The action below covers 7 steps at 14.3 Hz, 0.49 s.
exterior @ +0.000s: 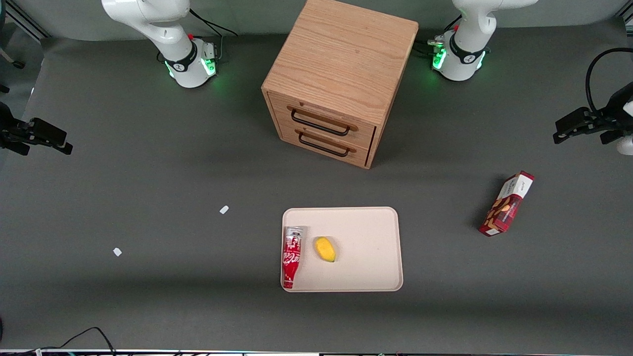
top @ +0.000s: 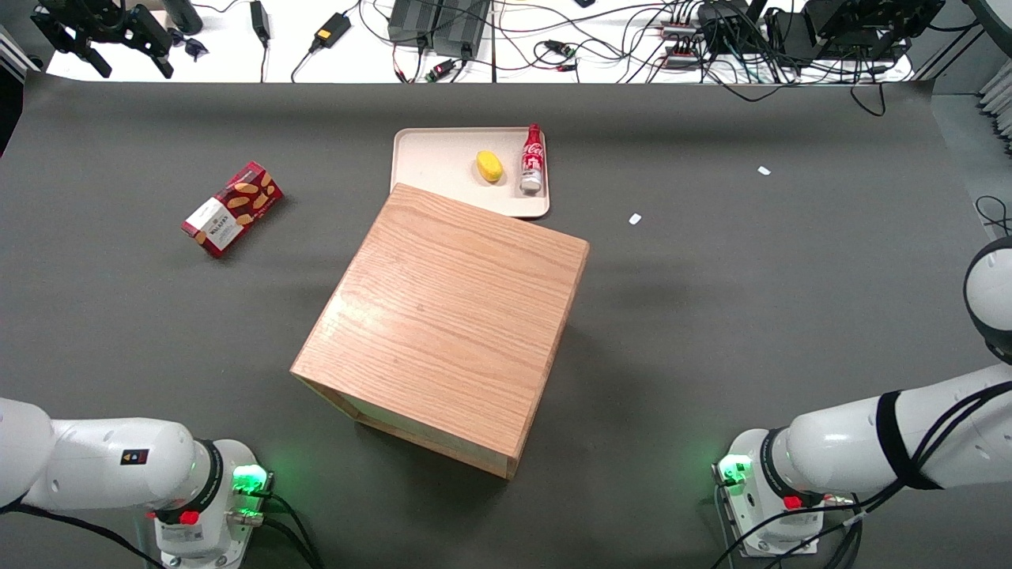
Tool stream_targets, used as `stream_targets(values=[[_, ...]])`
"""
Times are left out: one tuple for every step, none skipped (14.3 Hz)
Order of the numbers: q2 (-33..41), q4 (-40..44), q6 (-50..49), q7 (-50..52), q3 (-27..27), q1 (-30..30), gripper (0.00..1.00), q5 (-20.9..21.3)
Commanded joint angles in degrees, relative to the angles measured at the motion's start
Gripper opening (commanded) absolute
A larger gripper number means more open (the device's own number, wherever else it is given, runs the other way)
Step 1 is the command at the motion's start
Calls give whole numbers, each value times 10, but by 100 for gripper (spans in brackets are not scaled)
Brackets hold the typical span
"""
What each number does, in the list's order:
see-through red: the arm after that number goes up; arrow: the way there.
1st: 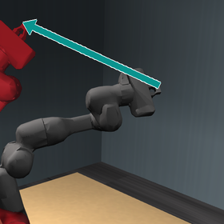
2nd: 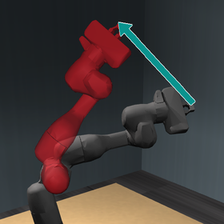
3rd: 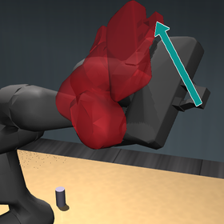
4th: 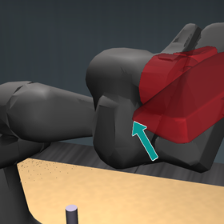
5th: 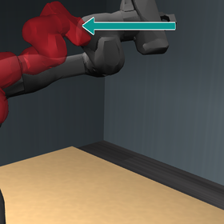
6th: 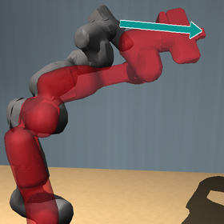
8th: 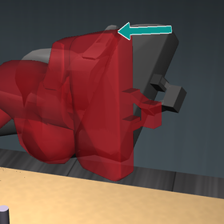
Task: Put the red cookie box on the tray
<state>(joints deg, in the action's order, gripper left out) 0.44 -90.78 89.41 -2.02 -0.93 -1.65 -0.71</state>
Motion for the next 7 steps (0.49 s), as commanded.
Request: stream_targets(values=[[1, 14, -20, 8, -7, -5, 100, 8], [0, 15, -20, 8, -8, -5, 100, 8], [0, 15, -19, 8, -8, -5, 100, 6], [-2, 14, -19, 9, -8, -5, 100, 8], [-6, 13, -18, 10, -8, -4, 100, 8], [-12, 8, -13, 6, -8, -3, 100, 8], [-31, 4, -6, 2, -8, -2, 100, 9]])
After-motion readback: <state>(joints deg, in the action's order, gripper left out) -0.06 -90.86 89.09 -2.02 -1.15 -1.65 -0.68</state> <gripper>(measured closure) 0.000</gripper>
